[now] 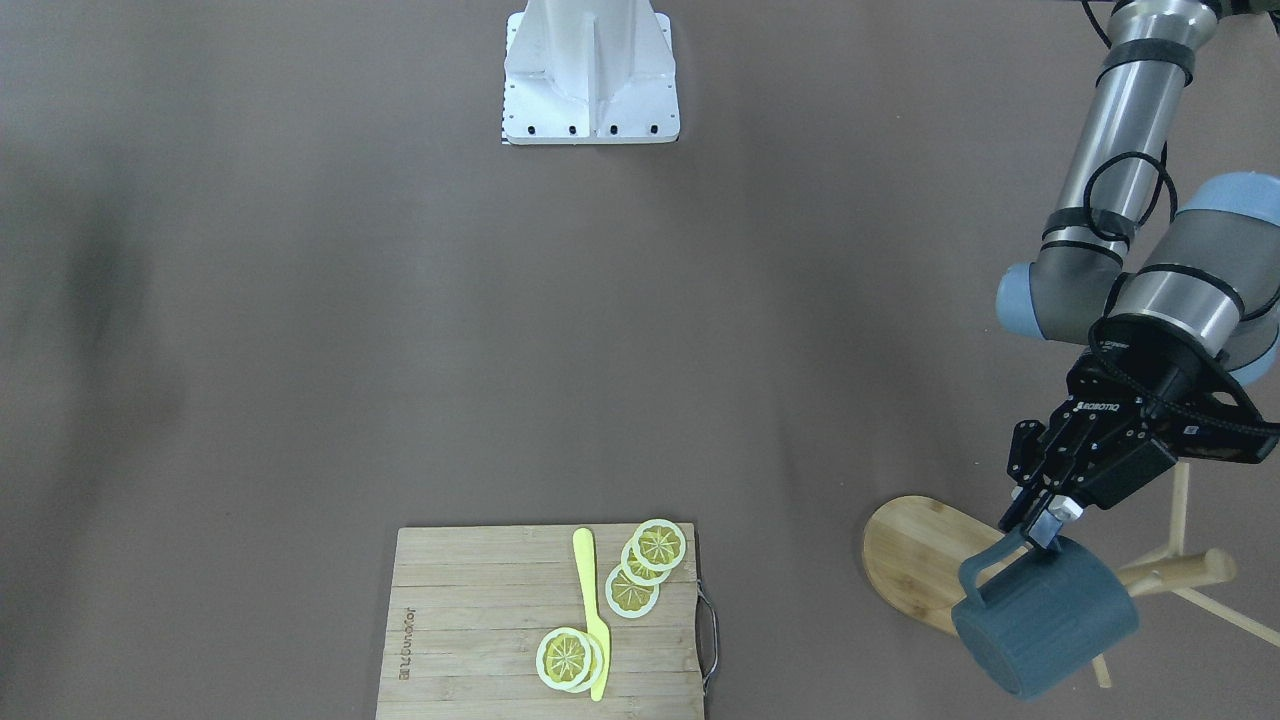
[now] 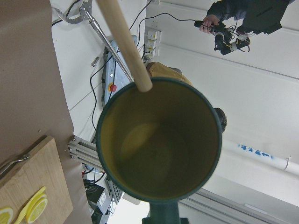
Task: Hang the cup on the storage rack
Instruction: 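Hook the mug handle onto a peg of the wooden stand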
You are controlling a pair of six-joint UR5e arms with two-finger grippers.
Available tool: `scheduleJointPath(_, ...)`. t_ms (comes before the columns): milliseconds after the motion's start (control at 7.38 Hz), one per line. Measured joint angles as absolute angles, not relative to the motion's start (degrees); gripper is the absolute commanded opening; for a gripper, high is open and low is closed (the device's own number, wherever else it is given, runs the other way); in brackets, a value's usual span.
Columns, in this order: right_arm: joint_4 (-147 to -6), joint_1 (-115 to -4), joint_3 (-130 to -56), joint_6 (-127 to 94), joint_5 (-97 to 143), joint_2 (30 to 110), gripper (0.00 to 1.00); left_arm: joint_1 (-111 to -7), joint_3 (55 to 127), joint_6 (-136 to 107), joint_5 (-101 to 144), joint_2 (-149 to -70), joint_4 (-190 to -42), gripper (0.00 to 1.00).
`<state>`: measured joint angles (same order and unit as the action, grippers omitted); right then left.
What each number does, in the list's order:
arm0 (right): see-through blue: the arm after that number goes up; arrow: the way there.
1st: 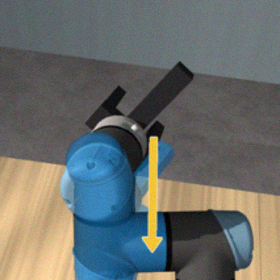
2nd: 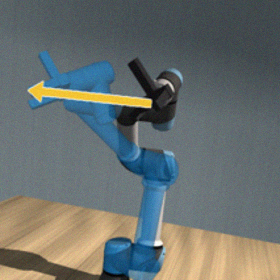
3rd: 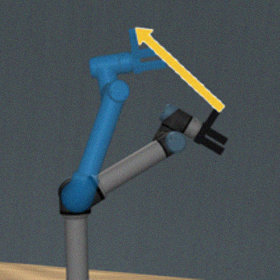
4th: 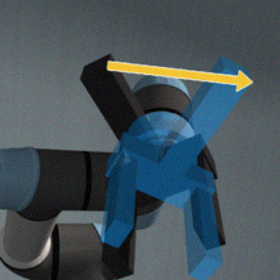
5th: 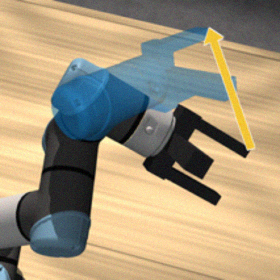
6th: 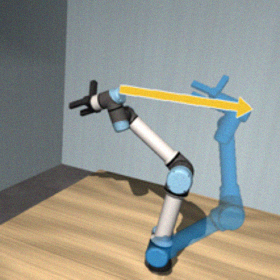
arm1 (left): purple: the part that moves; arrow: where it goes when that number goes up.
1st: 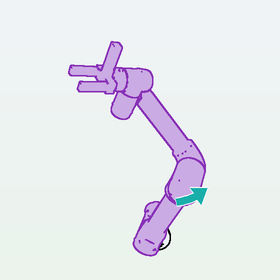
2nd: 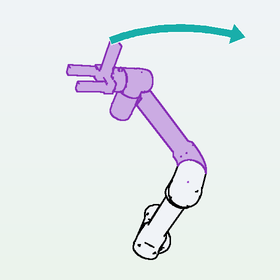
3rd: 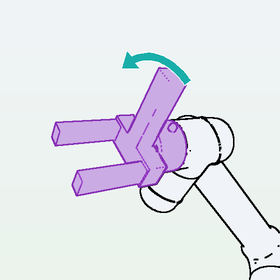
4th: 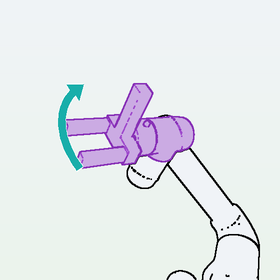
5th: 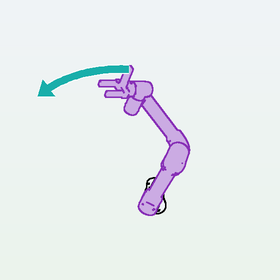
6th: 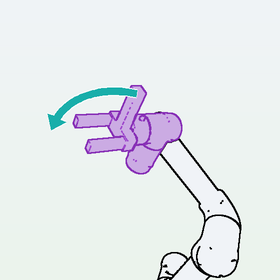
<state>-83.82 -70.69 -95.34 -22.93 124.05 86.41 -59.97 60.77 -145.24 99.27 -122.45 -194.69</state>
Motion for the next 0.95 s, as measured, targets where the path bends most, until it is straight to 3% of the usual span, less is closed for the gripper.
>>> scheduleJointPath(949, -83.85, -70.68, -95.32, -22.94, 124.03, 86.57, 1.0, -62.93, 55.37, -147.73, 105.91, -121.86, -203.23, 0.0)
